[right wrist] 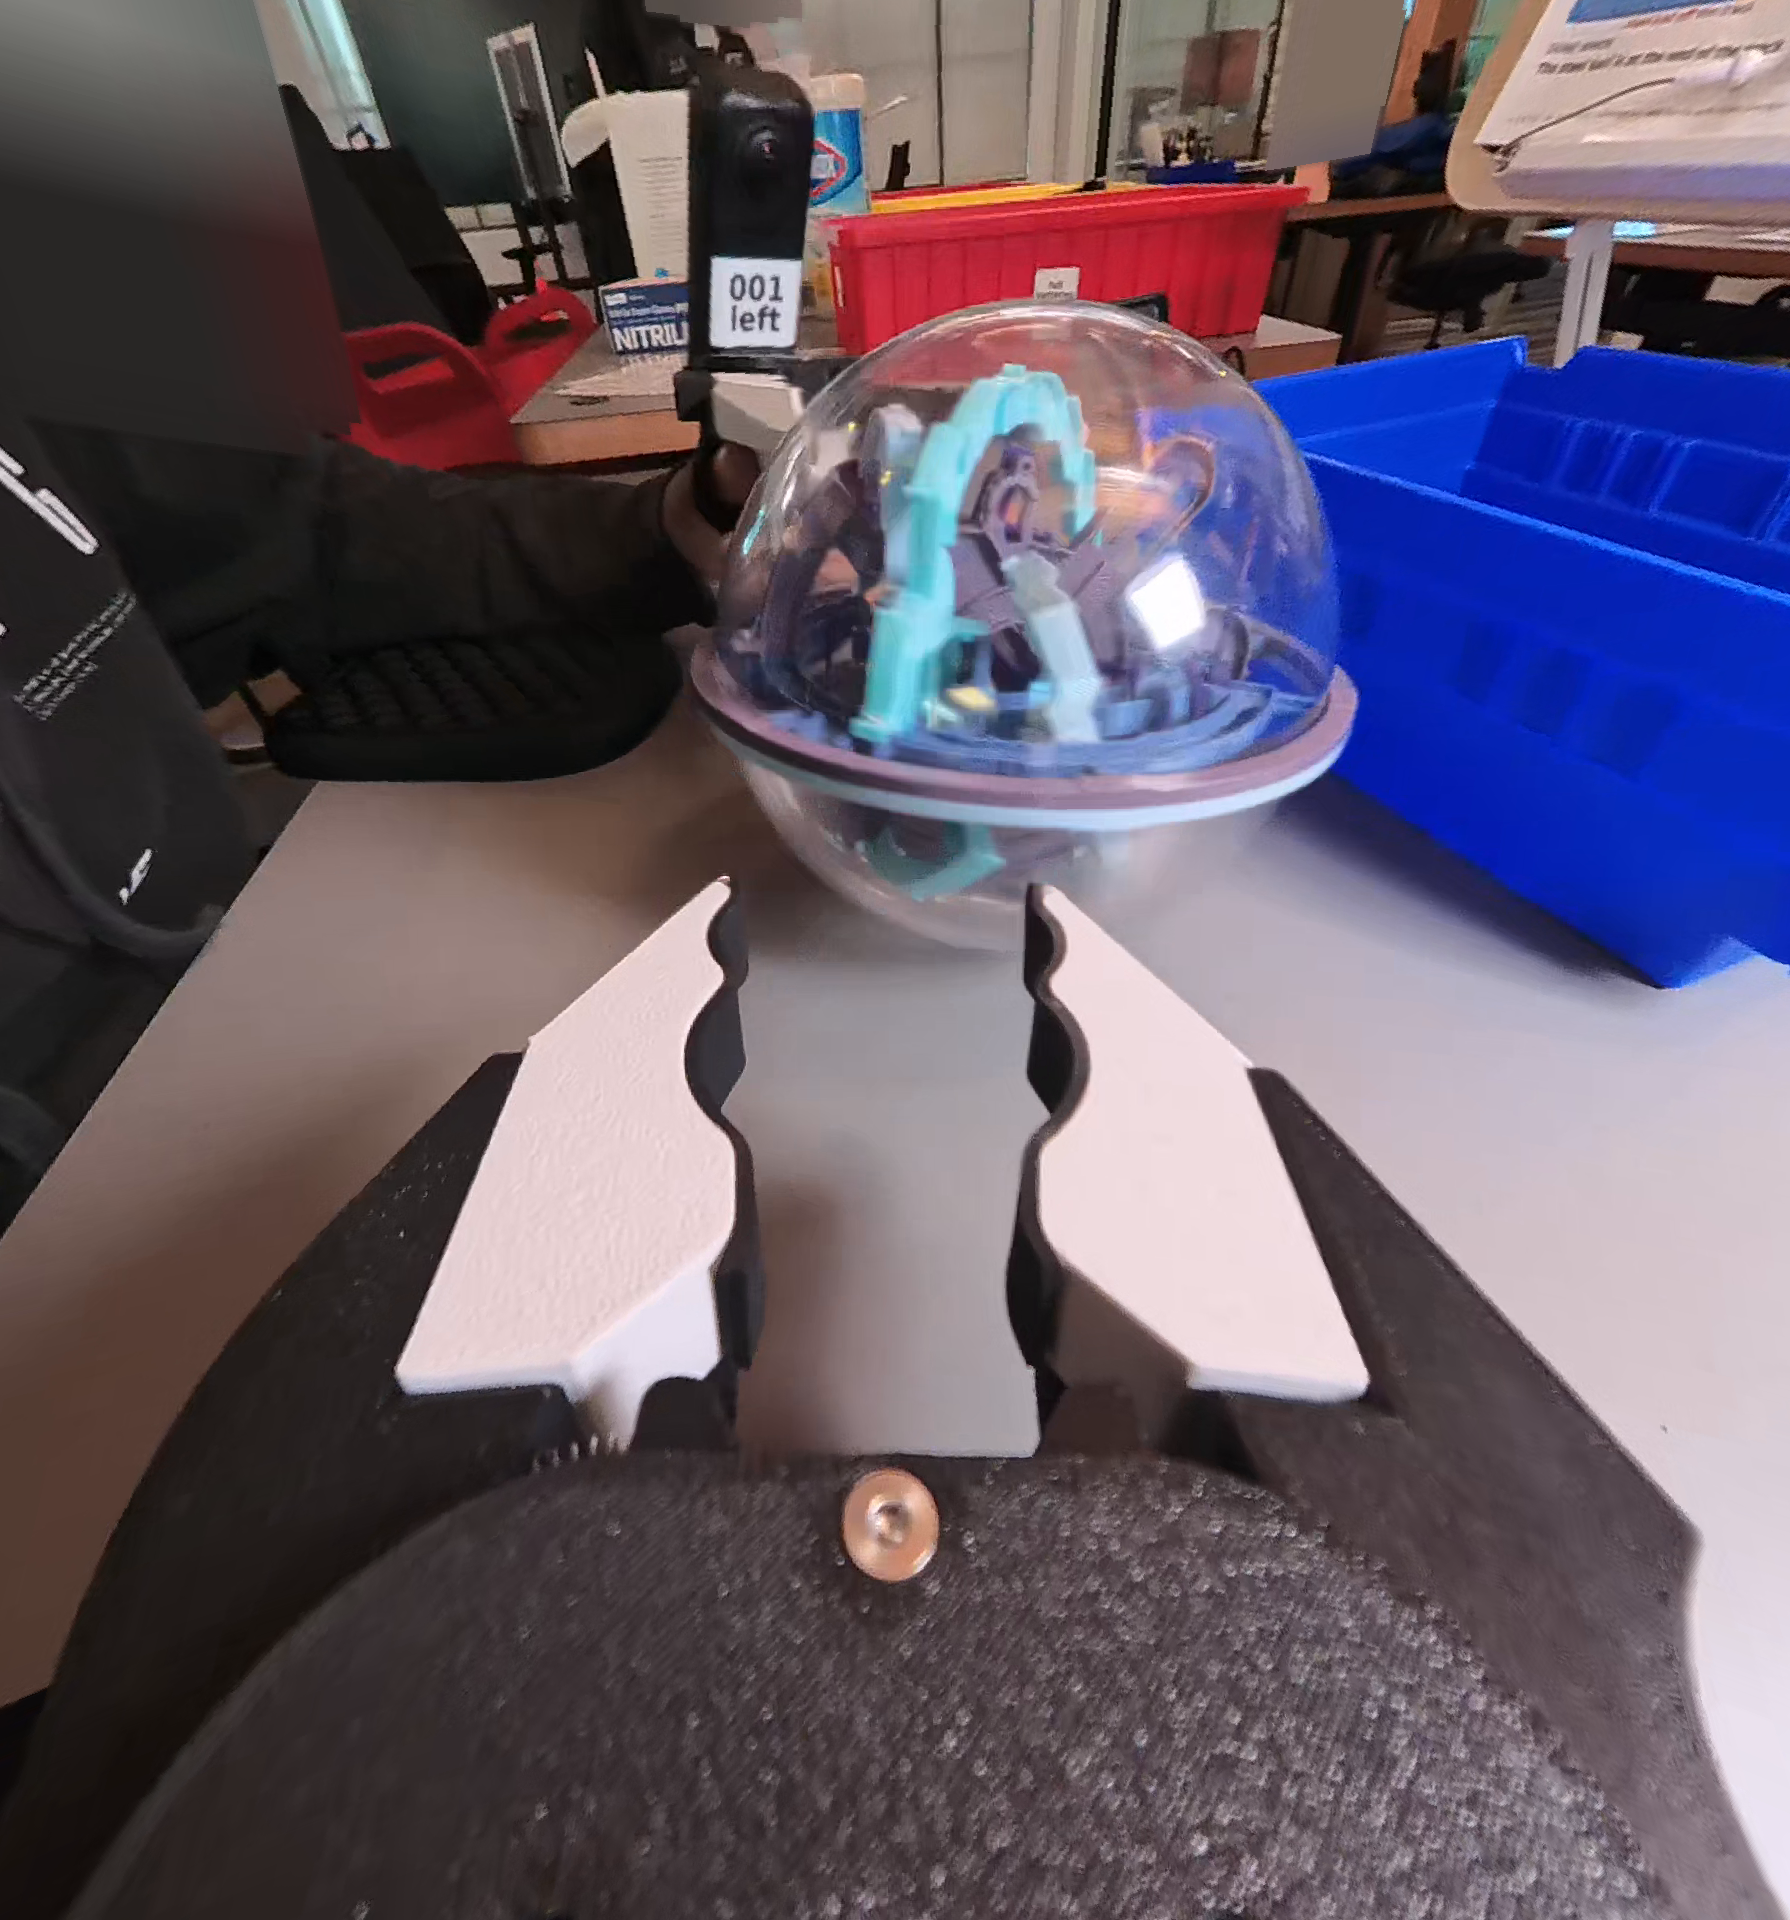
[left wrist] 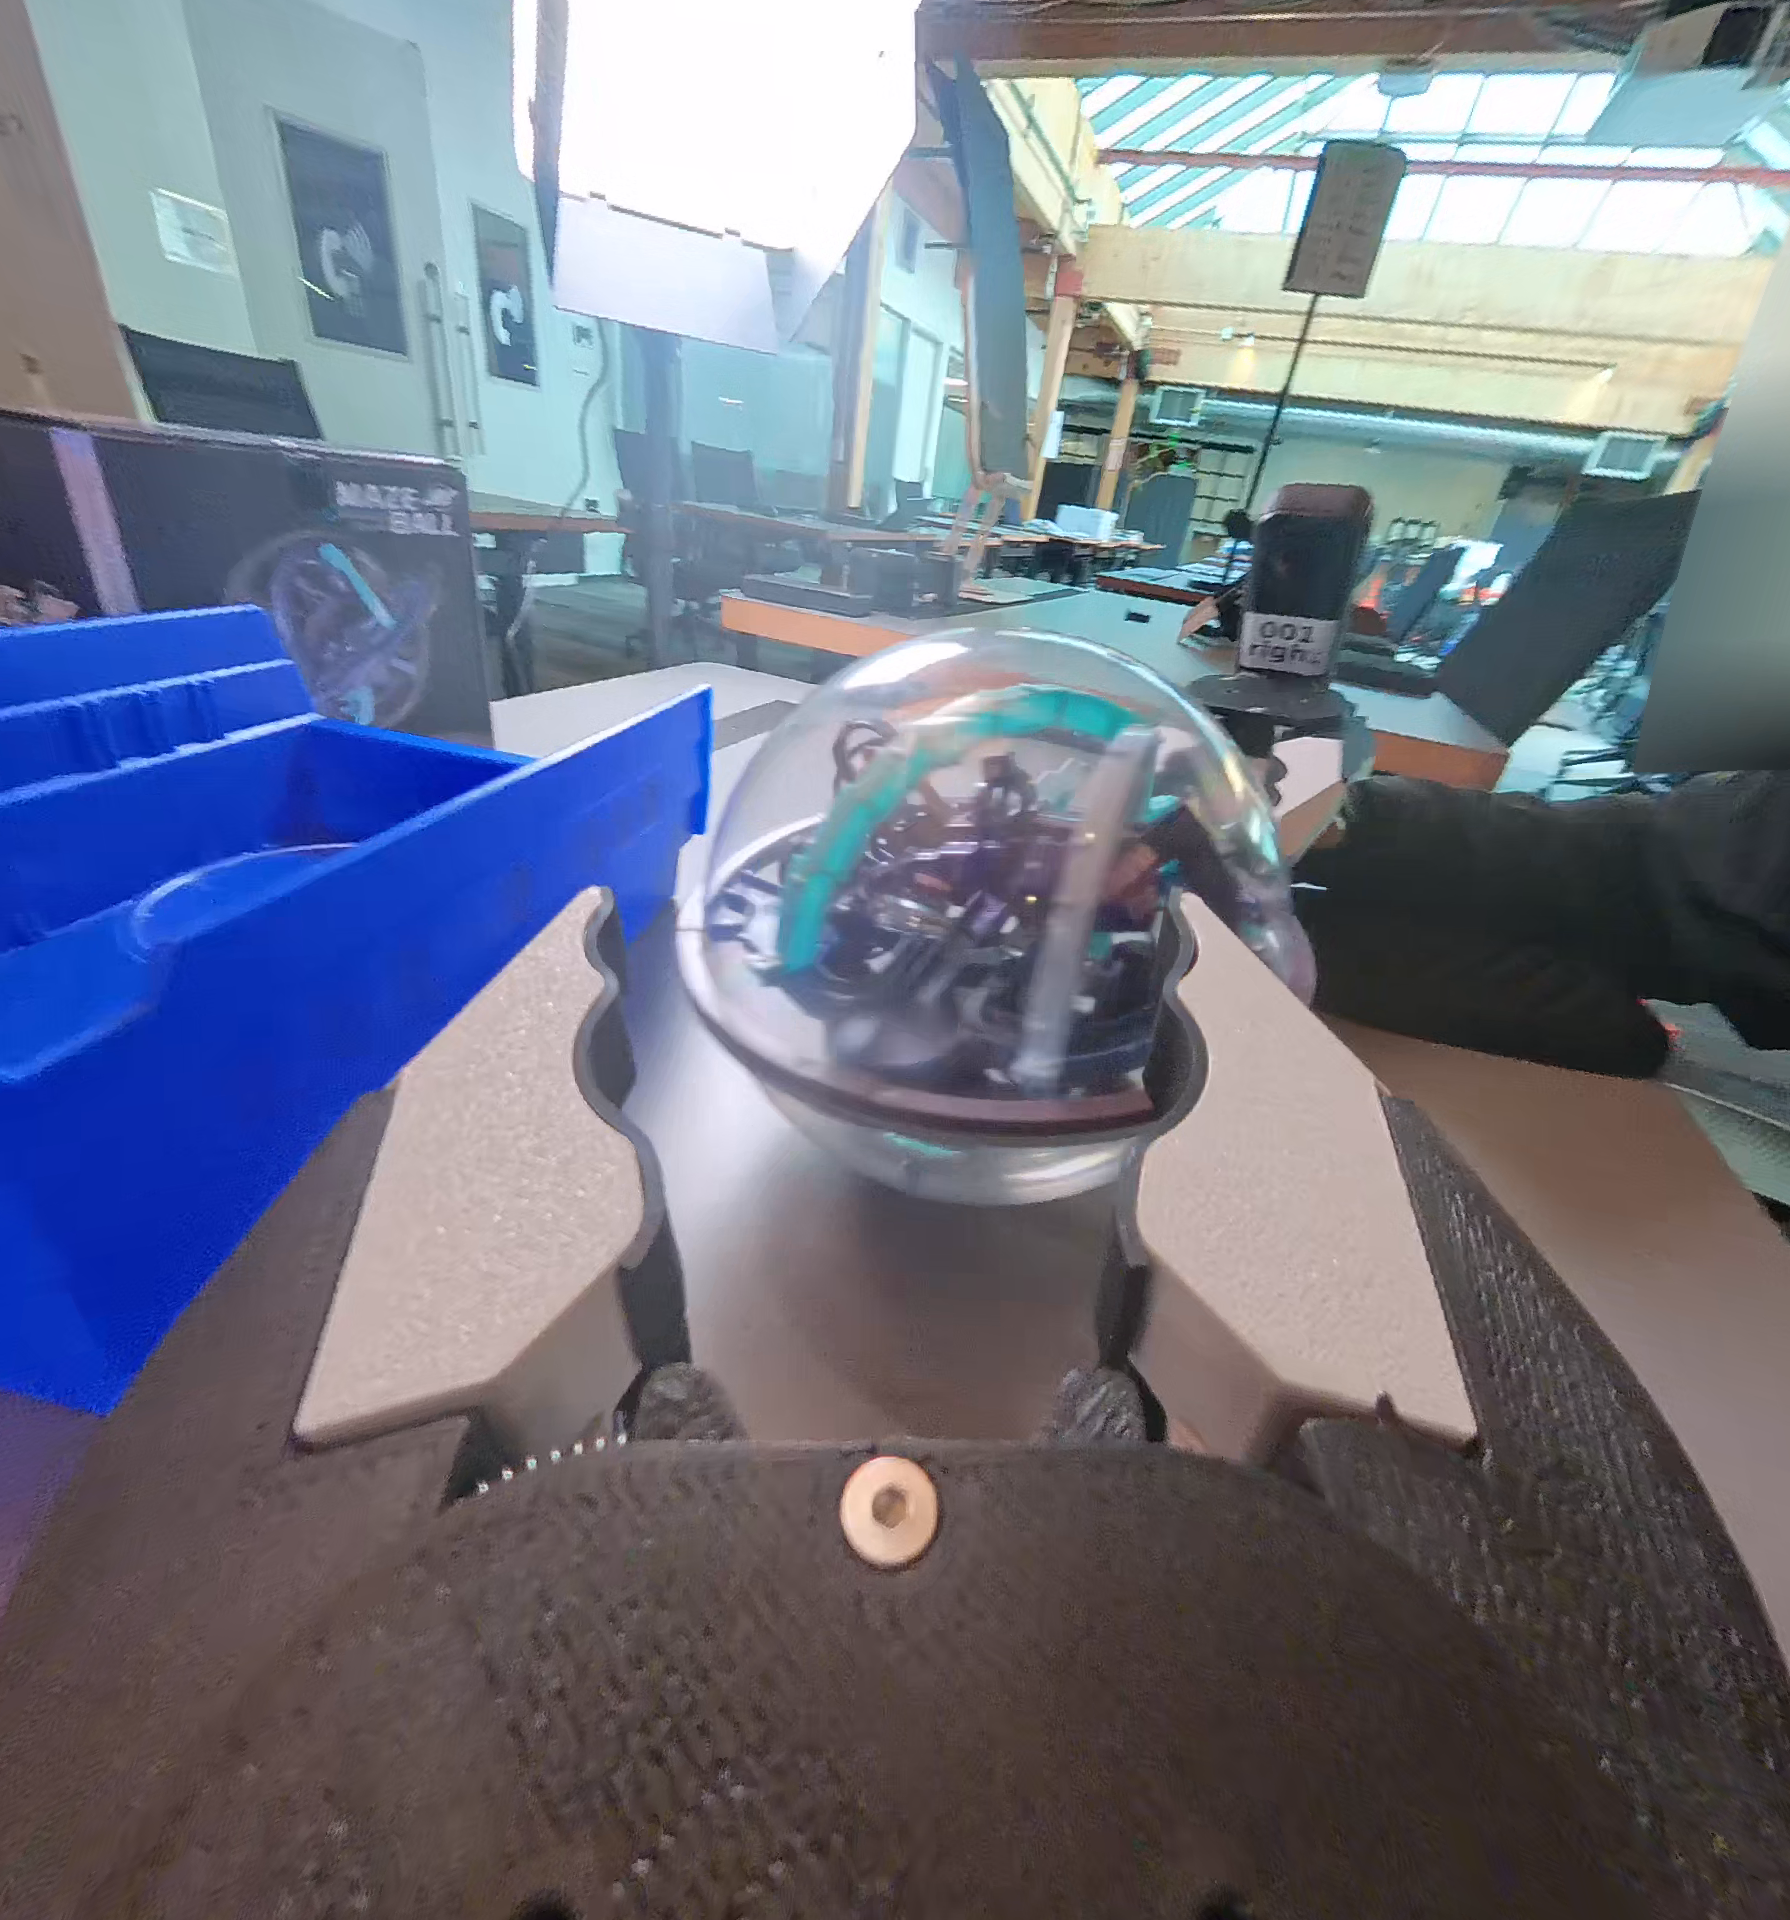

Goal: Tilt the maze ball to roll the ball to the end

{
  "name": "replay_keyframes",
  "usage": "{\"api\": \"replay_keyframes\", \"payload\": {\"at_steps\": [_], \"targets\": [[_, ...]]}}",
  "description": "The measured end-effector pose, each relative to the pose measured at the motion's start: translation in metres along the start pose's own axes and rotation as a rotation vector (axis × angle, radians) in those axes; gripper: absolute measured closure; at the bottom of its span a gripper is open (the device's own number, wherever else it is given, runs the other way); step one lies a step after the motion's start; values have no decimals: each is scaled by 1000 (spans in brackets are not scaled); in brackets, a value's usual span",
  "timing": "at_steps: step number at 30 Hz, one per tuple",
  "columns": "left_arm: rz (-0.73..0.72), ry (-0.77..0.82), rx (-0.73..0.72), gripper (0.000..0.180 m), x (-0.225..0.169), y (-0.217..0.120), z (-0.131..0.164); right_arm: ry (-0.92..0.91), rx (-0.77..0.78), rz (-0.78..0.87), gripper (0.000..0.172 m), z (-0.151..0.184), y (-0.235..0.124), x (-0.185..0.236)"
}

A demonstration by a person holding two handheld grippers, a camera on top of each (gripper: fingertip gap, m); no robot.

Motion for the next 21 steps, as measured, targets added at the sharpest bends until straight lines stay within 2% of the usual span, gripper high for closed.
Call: {"api": "replay_keyframes", "payload": {"at_steps": [3, 6, 10, 13, 16, 19, 21], "targets": [[83, -47, 58, 78, -7, 8, 10, 35, 2, 34, 108, 3, 5, -3], [85, -1, 99, 68, -12, 16, 18, 47, 2, 50, 87, 2, 13, -3], [98, 81, 133, 72, -21, 19, 21, 23, 22, 19, 83, 0, 20, 5], [97, 120, 139, 74, -24, 20, 21, 118, -10, -26, 82, -1, 17, 4], [98, 153, 133, 77, -26, 19, 20, 294, -64, -93, 90, -2, 12, -3], [98, 198, 134, 79, -30, 18, 19, 452, -81, -127, 118, -3, 7, -11], [102, 230, 135, 79, -34, 19, 19, 581, -80, -157, 128, -2, 6, -14]]}}
Point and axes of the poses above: each gripper's, where its closed fingertips meet, y out along the fingers, z out of its underside, x = y × z across the jaws, the point moved 7 cm from there along -y, back along the fingers, and after that the axes turned 10 degrees about -y, right-handed, at the moved point
